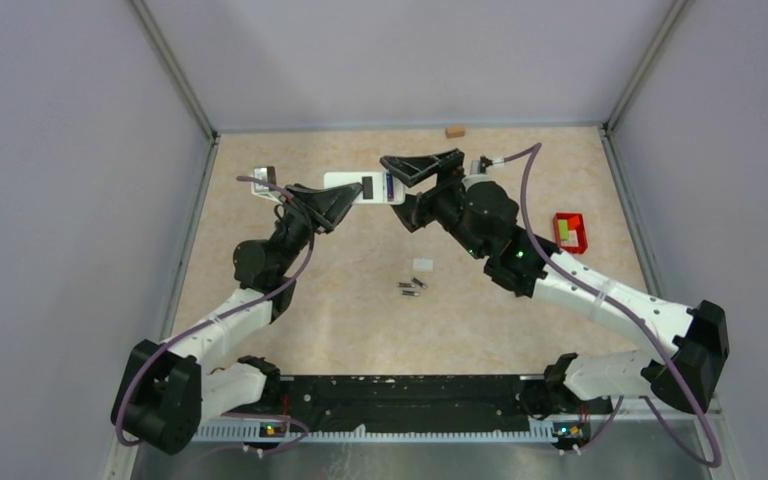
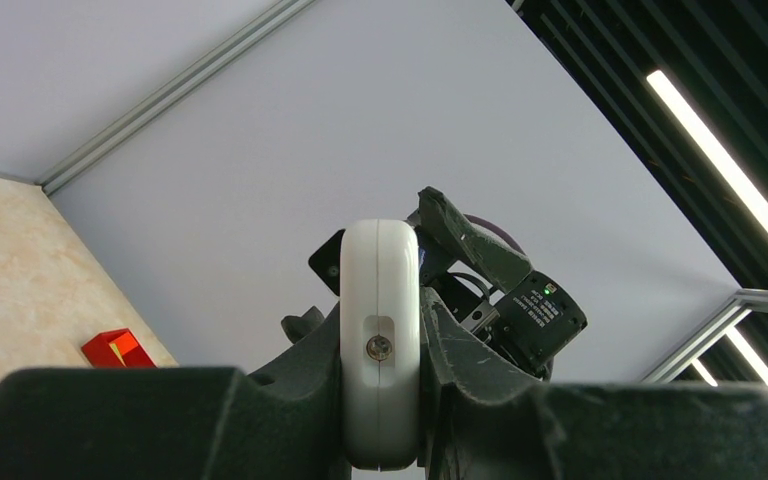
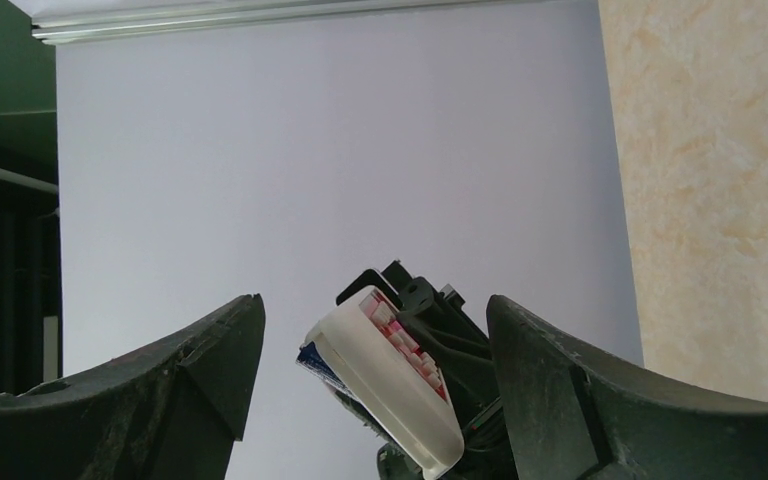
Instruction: Load the batteries into the remote control
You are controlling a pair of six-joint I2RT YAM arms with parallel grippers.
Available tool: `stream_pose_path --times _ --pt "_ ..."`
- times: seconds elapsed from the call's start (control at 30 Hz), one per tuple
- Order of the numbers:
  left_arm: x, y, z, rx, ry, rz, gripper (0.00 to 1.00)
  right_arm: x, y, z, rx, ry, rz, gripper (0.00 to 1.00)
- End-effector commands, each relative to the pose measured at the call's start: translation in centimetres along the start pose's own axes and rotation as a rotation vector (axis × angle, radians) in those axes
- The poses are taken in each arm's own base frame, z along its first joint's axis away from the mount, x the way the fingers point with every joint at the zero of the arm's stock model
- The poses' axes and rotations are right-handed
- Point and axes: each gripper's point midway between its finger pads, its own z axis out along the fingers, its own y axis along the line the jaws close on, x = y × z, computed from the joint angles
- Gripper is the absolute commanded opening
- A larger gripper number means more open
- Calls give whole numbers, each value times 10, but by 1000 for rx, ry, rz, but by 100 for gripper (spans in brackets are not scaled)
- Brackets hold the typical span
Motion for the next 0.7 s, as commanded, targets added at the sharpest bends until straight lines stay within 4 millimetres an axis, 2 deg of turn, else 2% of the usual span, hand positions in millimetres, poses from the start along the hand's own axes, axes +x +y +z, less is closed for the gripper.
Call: stream_pose_path --times 0.0,0.67 --pt "-3 -20 0 83 -10 42 0 3 28 0 -68 29 19 82" --pt "-4 -21 0 88 -20 43 0 6 23 -2 -76 53 43 51"
